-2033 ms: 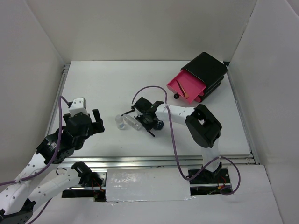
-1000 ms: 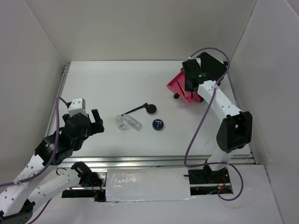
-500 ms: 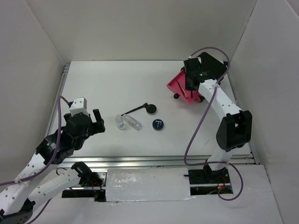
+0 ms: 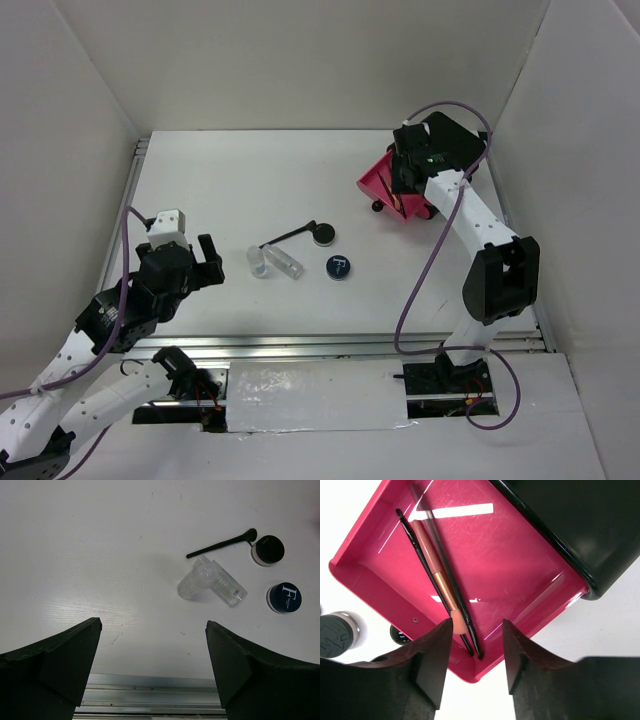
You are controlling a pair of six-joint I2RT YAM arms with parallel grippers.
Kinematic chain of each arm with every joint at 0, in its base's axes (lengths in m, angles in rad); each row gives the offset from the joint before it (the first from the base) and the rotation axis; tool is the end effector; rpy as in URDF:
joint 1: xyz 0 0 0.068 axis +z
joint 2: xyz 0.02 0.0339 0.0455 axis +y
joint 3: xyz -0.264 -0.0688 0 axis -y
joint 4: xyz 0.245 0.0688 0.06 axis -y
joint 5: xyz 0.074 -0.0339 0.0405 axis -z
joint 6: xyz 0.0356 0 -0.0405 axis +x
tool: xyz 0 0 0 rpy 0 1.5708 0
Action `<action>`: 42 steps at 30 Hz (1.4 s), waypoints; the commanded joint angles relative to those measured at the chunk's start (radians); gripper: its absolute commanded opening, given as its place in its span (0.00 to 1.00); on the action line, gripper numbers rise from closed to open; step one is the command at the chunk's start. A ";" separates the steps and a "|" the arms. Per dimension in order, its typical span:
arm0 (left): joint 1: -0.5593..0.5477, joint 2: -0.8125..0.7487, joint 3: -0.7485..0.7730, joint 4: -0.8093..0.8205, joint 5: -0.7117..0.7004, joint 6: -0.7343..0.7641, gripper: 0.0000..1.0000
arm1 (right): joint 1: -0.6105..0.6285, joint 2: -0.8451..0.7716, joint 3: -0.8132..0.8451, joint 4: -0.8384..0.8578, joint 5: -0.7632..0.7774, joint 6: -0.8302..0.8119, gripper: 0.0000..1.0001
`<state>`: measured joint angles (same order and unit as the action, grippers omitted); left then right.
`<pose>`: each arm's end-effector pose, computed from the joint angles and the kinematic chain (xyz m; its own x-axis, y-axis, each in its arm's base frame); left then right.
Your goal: Organize the makeup
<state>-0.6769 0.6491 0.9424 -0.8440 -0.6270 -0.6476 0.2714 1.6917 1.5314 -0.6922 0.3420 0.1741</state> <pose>0.1023 -0.0554 0.3475 -0.3962 -0.3083 -0.8648 -0.1524 0.9509 -0.2692 0.3636 0.0888 0.3147 -0.7213 -0.0313 -0.6919 0.0863 0.9871 -0.1347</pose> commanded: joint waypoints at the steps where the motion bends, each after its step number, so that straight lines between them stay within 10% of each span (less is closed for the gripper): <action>1: -0.006 -0.008 0.012 0.036 0.001 0.022 0.99 | 0.011 -0.038 0.052 0.010 0.002 -0.001 0.53; 13: -0.006 0.006 0.019 0.013 -0.033 -0.004 0.99 | 0.288 0.037 0.154 -0.026 -0.064 -0.027 0.55; 19: -0.006 0.014 0.021 0.003 -0.048 -0.014 0.99 | 0.465 0.204 0.271 -0.046 -0.008 0.122 1.00; 29: -0.006 0.029 0.024 -0.001 -0.051 -0.017 0.99 | 0.545 0.408 0.417 -0.177 0.245 0.900 1.00; 42: -0.007 -0.019 0.019 0.008 -0.042 -0.007 0.99 | 0.546 0.645 0.500 -0.201 0.123 1.163 0.92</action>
<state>-0.6781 0.6456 0.9424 -0.8528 -0.6533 -0.6407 0.8158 2.3306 2.0190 -0.8936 0.4801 1.2610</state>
